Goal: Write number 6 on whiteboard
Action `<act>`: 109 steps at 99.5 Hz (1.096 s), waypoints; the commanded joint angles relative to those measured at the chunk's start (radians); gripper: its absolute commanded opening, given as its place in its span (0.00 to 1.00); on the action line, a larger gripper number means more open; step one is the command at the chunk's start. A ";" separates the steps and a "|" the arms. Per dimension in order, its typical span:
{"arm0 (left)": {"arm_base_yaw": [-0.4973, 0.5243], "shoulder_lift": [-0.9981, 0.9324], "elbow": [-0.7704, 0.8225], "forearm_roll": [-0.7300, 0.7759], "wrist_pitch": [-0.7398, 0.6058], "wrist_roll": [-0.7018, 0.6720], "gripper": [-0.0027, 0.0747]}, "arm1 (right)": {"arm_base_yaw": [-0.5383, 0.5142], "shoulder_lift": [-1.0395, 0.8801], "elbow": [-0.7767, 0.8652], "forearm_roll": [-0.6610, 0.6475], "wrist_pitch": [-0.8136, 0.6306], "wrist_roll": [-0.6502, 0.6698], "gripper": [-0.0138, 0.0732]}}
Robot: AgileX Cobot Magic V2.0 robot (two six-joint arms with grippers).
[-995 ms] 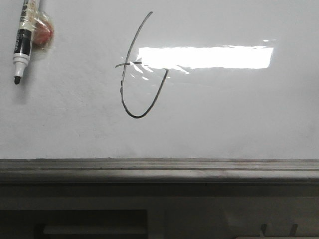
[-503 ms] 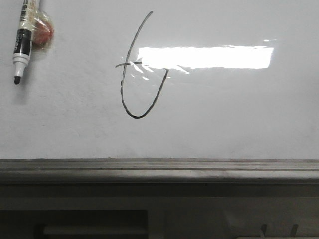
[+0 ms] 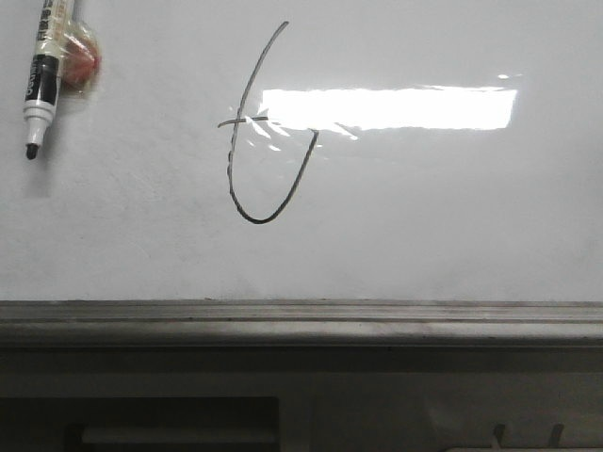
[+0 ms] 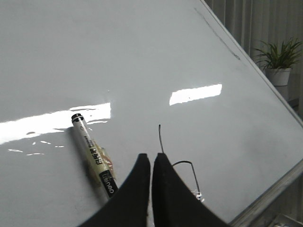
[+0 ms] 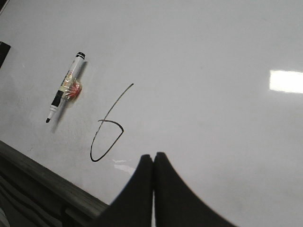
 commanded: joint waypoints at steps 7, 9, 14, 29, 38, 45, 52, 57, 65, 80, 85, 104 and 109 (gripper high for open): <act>0.048 0.033 0.004 0.327 -0.096 -0.264 0.01 | -0.004 0.009 -0.025 0.008 -0.070 -0.009 0.08; 0.065 0.040 0.013 0.390 -0.096 -0.334 0.01 | -0.004 0.009 -0.025 0.008 -0.070 -0.009 0.08; 0.112 0.055 0.036 0.514 -0.124 -0.471 0.01 | -0.004 0.009 -0.025 0.008 -0.070 -0.009 0.08; 0.290 0.073 0.102 0.624 -0.154 -0.610 0.01 | -0.004 0.009 -0.025 0.008 -0.072 -0.009 0.08; 0.416 0.071 0.141 0.736 -0.185 -0.718 0.01 | -0.004 0.009 -0.025 0.008 -0.072 -0.009 0.08; 0.489 0.059 0.156 0.815 -0.189 -0.798 0.01 | -0.004 0.009 -0.025 0.008 -0.072 -0.009 0.08; 0.529 0.031 0.171 0.822 -0.187 -0.805 0.01 | -0.004 0.009 -0.025 0.008 -0.072 -0.009 0.08; 0.555 0.013 0.185 0.829 -0.187 -0.805 0.01 | -0.004 0.009 -0.025 0.008 -0.072 -0.009 0.08; 0.591 -0.011 0.210 0.837 -0.187 -0.805 0.01 | -0.004 0.009 -0.025 0.008 -0.072 -0.009 0.08; 0.613 -0.055 0.247 0.848 -0.160 -0.803 0.01 | -0.004 0.009 -0.025 0.008 -0.072 -0.009 0.08; 0.613 -0.053 0.247 0.849 -0.155 -0.792 0.01 | -0.004 0.009 -0.025 0.008 -0.072 -0.009 0.08; 0.613 -0.055 0.249 0.819 -0.125 -0.755 0.01 | -0.004 0.009 -0.025 0.008 -0.076 -0.009 0.08; 0.613 -0.055 0.249 0.819 -0.114 -0.755 0.01 | -0.004 0.009 -0.025 0.008 -0.076 -0.009 0.08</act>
